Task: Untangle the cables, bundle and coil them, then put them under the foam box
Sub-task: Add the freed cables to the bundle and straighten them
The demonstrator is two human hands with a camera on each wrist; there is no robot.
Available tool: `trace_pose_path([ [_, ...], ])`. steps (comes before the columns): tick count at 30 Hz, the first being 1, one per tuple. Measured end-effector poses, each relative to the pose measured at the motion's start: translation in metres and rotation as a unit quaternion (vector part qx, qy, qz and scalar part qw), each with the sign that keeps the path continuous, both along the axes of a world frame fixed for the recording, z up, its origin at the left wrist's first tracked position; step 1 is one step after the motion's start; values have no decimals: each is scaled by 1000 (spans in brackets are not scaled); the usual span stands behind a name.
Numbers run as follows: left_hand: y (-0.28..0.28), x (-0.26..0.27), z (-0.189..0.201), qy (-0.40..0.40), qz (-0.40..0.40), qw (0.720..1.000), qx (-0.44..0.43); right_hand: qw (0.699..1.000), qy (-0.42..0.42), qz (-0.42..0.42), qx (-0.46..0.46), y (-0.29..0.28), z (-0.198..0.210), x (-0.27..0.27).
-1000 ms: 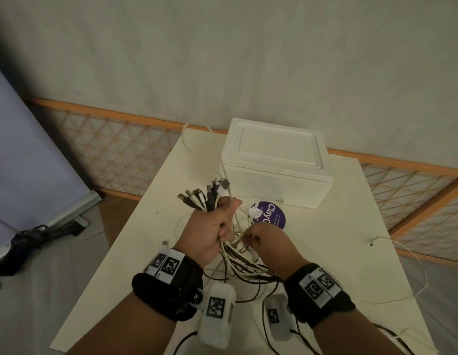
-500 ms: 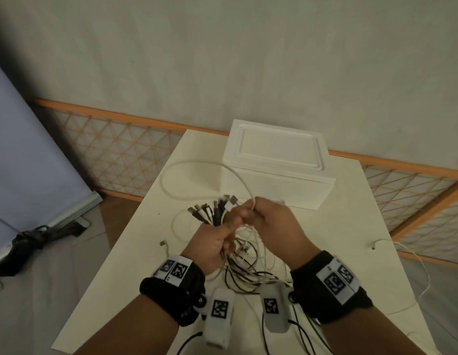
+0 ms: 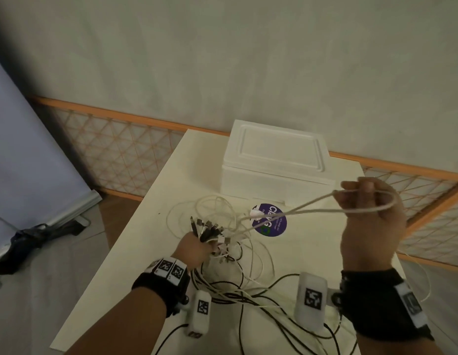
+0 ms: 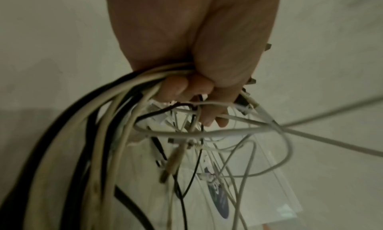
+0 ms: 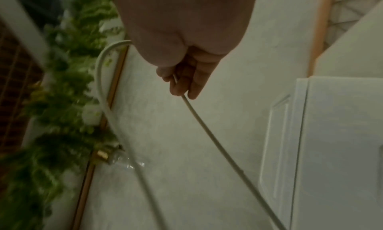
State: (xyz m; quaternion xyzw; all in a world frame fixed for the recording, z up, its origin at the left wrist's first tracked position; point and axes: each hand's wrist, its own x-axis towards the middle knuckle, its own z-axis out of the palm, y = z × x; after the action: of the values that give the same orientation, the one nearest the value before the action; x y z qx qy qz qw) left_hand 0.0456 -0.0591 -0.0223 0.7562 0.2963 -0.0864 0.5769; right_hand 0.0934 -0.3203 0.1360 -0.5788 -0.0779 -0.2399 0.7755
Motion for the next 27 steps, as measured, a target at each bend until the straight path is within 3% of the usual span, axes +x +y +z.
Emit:
trace_pose_path([
  [2, 5, 0, -2, 8, 19, 1000, 13, 999, -3, -34, 14, -7, -5, 0],
  [4, 7, -1, -3, 16, 38, 999, 10, 997, 55, -60, -10, -20, -25, 11],
  [5, 7, -2, -2, 13, 49, 999, 1, 989, 124, -56, -49, -29, -39, 19],
  [6, 6, -2, 0, 5, 59, 998, -12, 966, 202, -48, -156, -38, -56, 27],
  [7, 5, -2, 5, -10, 68, 997, -24, 909, 281, -14, -307, -41, -69, 30],
  [8, 2, -2, 12, -30, 79, 996, -39, 808, 323, 38, -492, -42, -81, 29],
  [9, -1, -3, 19, -57, 89, 993, -53, 688, 316, 109, -644, -38, -88, 24],
  [10, -5, -4, 27, -84, 94, 990, -66, 602, 303, 185, -715, -28, -89, 15],
  [11, -9, -4, 34, -113, 93, 986, -76, 587, 282, 251, -716, -13, -86, 3],
  [12, -12, -4, 39, -134, 79, 985, -79, 645, 221, 281, -676, 3, -81, -7],
  [14, -20, -4, 49, -169, 43, 982, -76, 788, 80, 218, -570, 39, -68, -23],
  [15, -25, -4, 54, -186, 27, 980, -68, 813, 18, 169, -556, 52, -64, -26],
  [17, -33, -5, 62, -218, 5, 975, -52, 795, -49, 128, -591, 71, -55, -26],
  [21, -32, -10, 69, -248, -1, 967, -63, 720, -54, 149, -676, 76, -50, -18],
  [23, -26, -13, 68, -234, -5, 966, -108, 723, -50, 146, -673, 72, -55, -15],
  [27, -23, -19, 72, -191, -9, 964, -187, 738, -116, 55, -662, 71, -60, -13],
])
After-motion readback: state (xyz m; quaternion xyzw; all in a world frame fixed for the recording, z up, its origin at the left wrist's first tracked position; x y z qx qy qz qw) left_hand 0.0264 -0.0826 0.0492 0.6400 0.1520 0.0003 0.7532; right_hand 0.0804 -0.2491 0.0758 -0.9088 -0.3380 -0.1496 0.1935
